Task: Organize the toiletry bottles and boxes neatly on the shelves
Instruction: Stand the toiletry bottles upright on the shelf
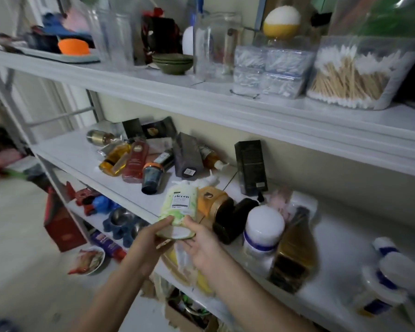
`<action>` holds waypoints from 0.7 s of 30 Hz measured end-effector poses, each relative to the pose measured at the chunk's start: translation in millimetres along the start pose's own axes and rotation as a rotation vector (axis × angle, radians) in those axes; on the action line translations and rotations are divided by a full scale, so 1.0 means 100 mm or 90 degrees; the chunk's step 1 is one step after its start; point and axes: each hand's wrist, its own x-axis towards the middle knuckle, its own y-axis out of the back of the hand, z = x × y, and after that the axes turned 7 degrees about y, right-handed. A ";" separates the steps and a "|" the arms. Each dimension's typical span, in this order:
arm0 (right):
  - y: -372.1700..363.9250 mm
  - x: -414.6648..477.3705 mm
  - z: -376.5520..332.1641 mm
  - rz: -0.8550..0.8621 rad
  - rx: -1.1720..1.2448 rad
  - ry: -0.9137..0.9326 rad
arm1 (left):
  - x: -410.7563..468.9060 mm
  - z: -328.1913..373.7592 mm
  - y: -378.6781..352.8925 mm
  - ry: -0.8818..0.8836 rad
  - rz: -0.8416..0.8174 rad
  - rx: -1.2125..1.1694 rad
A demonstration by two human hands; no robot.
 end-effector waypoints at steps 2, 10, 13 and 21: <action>-0.17 0.23 0.12 0.014 -0.022 -0.024 | 0.09 0.13 0.16 0.002 0.021 -0.025; -0.69 0.81 0.17 0.082 -0.121 -0.042 | 0.75 0.73 0.49 0.044 0.086 0.081; -0.72 0.92 0.16 0.049 -0.162 -0.009 | 1.03 0.91 0.52 0.051 0.083 0.099; -0.69 1.08 -0.33 -0.028 -0.334 0.041 | 1.64 0.94 0.57 -0.044 0.282 0.494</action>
